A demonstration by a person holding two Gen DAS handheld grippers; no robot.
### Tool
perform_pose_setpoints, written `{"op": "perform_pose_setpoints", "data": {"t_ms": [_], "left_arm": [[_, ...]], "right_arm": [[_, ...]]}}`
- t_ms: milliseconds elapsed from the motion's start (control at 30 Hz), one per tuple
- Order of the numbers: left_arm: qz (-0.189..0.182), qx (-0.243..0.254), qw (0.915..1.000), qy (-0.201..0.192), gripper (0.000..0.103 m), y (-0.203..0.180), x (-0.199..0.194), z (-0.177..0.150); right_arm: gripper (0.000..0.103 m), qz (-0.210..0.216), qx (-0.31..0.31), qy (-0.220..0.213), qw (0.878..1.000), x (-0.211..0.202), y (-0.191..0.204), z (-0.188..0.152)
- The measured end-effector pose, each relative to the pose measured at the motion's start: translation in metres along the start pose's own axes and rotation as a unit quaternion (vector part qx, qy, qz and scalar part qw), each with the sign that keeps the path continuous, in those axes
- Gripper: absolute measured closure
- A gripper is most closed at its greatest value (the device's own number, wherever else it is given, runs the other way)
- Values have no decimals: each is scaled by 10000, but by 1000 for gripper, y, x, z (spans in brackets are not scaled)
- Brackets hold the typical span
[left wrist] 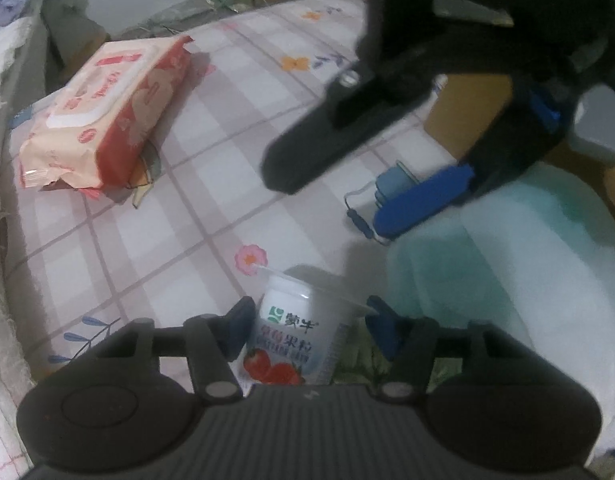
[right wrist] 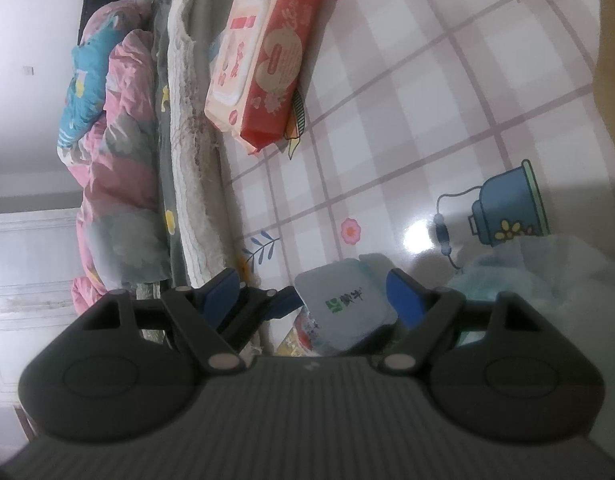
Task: Organize soft objects
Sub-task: 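Grasp the yogurt cup with the right tool from the left tool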
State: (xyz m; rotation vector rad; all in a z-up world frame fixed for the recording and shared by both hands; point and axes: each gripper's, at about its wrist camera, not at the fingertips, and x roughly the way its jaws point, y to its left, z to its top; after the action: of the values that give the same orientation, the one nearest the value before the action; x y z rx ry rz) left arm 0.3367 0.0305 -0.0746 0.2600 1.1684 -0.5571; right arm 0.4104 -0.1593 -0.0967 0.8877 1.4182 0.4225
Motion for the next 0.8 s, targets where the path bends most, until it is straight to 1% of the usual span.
{"op": "perform_pose_setpoints", "data": {"t_ms": [67,133,167,233,367,533,600,733,800], "left_arm": [[74,-91,9997,-233,44,2,-6,-2],[102,-146,9975,-677,44,5,-16,-6],[93,-206,9952,-956,44,7,-22,-8],[9,-321,9900,-1372,44,9,-31,-12],[-169,-438,9803,-1919,44,7,-42,-19],[-378,-648,9704,-2294,46,5,-46,-24],[-457,-661,9684,-2360,46,5,-45,-25],[-315,-528,9746,-2152,47,0,-37,-27],[-271,-506,9776,-2027,46,0,-31,-28]], "right_arm": [[22,8,3,-8,10000,-1,0,0],[22,16,5,-17,10000,-1,-1,0],[22,21,0,-26,10000,-1,-1,0],[22,22,32,-52,10000,0,-1,2],[22,10,123,-97,9999,7,-1,6],[22,290,269,-44,9992,15,1,10],[22,404,298,4,9987,18,3,11],[21,518,245,-63,9983,17,6,12],[21,458,254,-73,9986,17,6,14]]}}
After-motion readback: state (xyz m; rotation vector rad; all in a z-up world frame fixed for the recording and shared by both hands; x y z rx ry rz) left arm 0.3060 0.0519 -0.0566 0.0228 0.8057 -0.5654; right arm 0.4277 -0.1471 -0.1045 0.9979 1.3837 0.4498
